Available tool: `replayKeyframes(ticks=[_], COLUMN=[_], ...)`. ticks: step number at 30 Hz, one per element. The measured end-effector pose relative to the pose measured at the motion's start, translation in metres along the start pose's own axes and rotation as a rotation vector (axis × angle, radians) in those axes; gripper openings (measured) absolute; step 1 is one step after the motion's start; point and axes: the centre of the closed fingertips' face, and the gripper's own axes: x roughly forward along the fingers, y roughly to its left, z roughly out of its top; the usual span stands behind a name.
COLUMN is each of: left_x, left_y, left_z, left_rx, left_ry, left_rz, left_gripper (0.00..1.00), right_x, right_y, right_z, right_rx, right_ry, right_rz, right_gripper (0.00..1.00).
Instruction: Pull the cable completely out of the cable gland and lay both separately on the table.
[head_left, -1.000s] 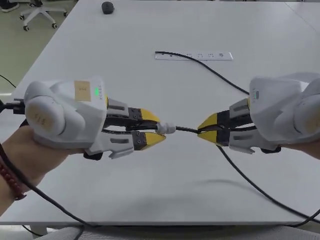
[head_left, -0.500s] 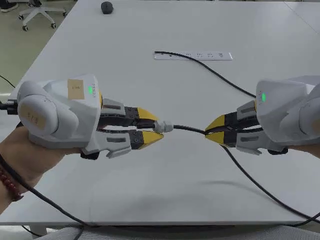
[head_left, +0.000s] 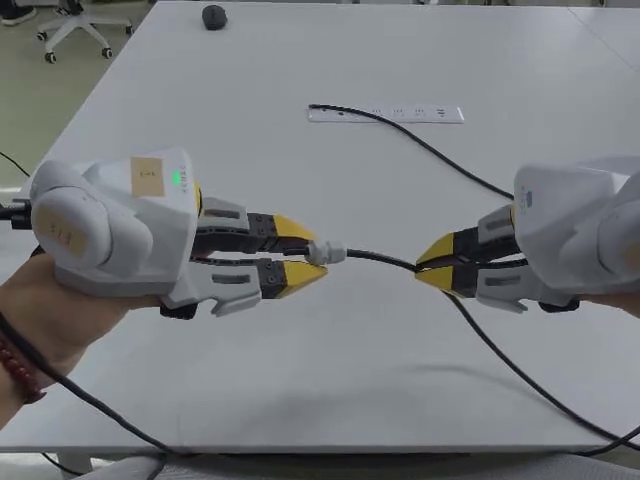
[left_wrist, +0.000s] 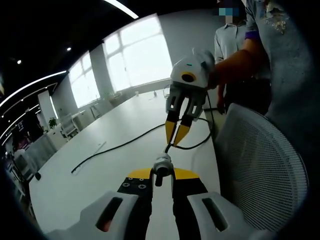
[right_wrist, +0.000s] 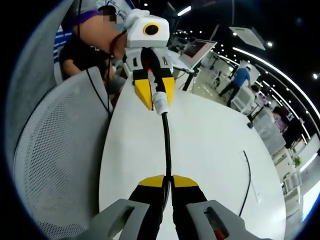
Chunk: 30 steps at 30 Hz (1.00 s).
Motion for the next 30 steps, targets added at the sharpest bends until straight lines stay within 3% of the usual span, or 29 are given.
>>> replayKeyframes(ticks=[11, 17, 30], left_x=[-0.001, 0.000, 0.003], left_y=[0.003, 0.004, 0.001], left_z=[0.003, 0.000, 0.009], left_rx=[-0.030, -0.034, -0.027], left_ry=[-0.024, -0.019, -0.038], left_rz=[0.013, 0.016, -0.001], left_gripper=[0.14, 0.14, 0.14], right_x=[0.000, -0.002, 0.015], right_y=[0.004, 0.004, 0.005], right_z=[0.002, 0.018, 0.043], right_rx=[0.023, 0.042, 0.007], right_ry=[-0.006, -0.061, -0.097], right_rz=[0.015, 0.011, 0.033], right_gripper=[0.01, 0.09, 0.08])
